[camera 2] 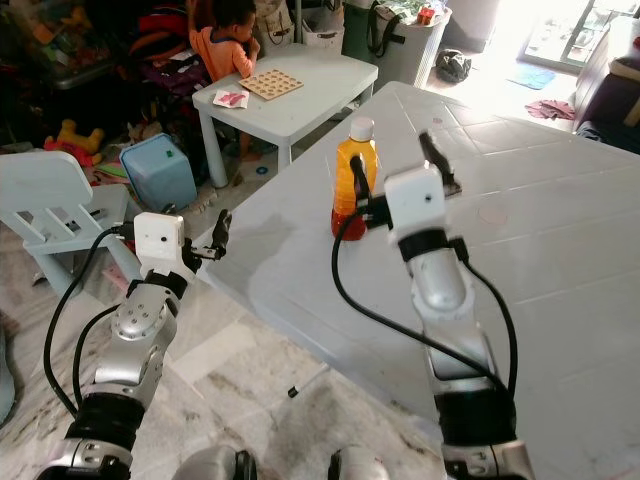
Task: Restocking fridge
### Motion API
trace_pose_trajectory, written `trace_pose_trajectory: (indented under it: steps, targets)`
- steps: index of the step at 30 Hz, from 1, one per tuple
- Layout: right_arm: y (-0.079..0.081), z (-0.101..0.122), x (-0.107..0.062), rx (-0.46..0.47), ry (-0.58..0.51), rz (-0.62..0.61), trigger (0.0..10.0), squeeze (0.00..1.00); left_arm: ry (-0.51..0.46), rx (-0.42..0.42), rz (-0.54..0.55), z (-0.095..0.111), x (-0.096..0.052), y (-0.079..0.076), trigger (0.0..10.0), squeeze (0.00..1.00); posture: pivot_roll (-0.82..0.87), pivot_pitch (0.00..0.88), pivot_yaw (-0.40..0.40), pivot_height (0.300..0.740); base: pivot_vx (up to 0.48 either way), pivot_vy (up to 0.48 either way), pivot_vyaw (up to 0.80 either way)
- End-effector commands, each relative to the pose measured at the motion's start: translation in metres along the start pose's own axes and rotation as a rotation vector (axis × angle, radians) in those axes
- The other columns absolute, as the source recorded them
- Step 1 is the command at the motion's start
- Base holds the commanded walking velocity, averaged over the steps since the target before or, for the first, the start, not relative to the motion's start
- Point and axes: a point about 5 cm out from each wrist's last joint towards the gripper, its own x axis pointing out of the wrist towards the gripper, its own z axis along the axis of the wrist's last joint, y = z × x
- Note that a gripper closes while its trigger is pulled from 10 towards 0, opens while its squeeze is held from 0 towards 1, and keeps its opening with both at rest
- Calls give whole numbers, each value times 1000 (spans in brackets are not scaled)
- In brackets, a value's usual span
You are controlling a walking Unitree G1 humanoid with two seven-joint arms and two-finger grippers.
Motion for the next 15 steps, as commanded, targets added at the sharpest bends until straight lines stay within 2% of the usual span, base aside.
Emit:
trace_pose_trajectory:
  steps: [1,9,15]
  targets:
    - [-2,0,6,25,3,3,10000,0,4,7,-12,0,0,-1,10000,0,16,53,-4,740,0,0,0]
    - [7,2,17,85,21,38,10000,0,9,6,-15,0,0,-2,10000,0,19,54,-8,740,0,0,0]
    - [13,8,36,161,24,61,10000,0,15,5,-26,-1,2,-5,10000,0,11,56,-1,740,0,0,0]
